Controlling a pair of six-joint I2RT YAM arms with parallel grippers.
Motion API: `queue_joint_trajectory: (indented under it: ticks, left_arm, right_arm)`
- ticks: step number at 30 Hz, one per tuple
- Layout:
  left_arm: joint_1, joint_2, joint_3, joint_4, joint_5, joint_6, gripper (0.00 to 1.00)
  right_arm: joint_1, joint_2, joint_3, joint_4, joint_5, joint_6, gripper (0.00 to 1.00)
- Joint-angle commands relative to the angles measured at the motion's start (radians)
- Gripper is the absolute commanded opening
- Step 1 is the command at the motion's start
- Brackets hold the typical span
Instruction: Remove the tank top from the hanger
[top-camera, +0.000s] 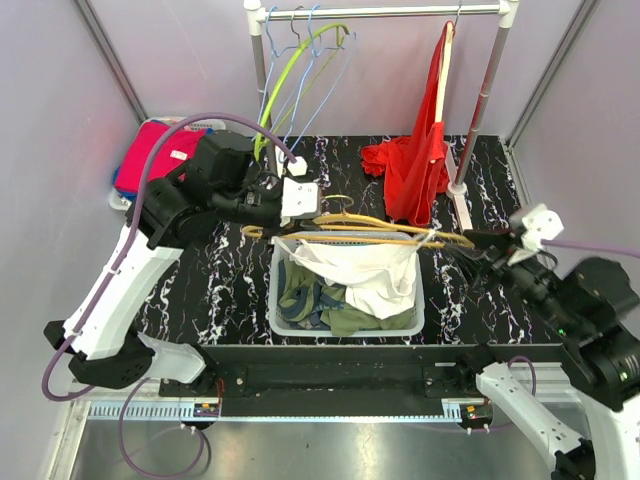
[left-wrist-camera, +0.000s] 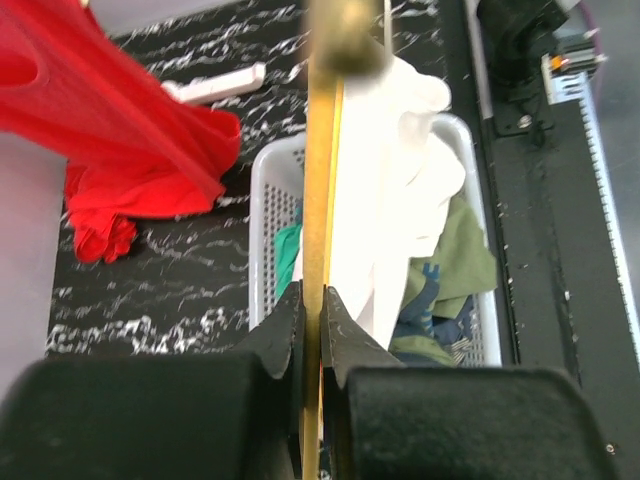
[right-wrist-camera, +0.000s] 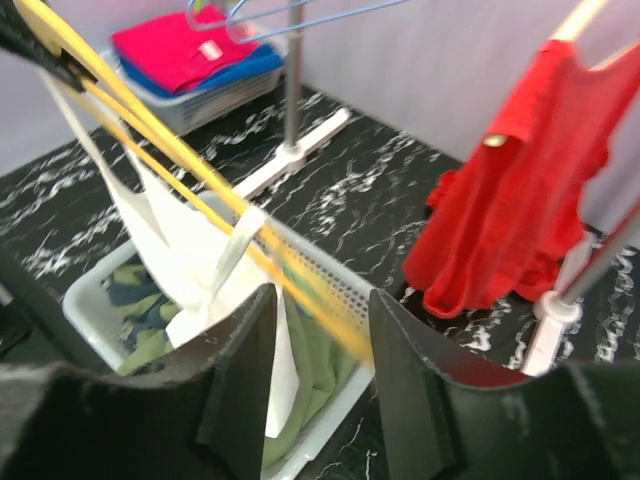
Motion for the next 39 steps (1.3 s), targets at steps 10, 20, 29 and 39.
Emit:
queue_joint_trajectory:
  ticks: [10, 20, 29, 39]
  left_arm:
    - [0.018, -0.047, -0.025, 0.130, -0.164, -0.066, 0.00]
    - [0.018, -0.053, -0.036, 0.131, -0.159, -0.073, 0.00]
    - [0.018, -0.044, -0.025, 0.130, -0.141, -0.079, 0.00]
    - [0.018, -0.050, -0.033, 0.131, -0.142, -0.078, 0.00]
  right_arm:
    - [-0.006, -0.236, -0.308, 0.281, -0.118, 0.375, 0.50]
    - [-0.005, -0.029, -0.431, 0.613, -0.195, 0.450, 0.57]
    - [-0.005, 0.090, -0.450, 0.745, -0.189, 0.450, 0.57]
    - [-0.005, 0.113, -0.417, 0.733, -0.158, 0.442, 0.14]
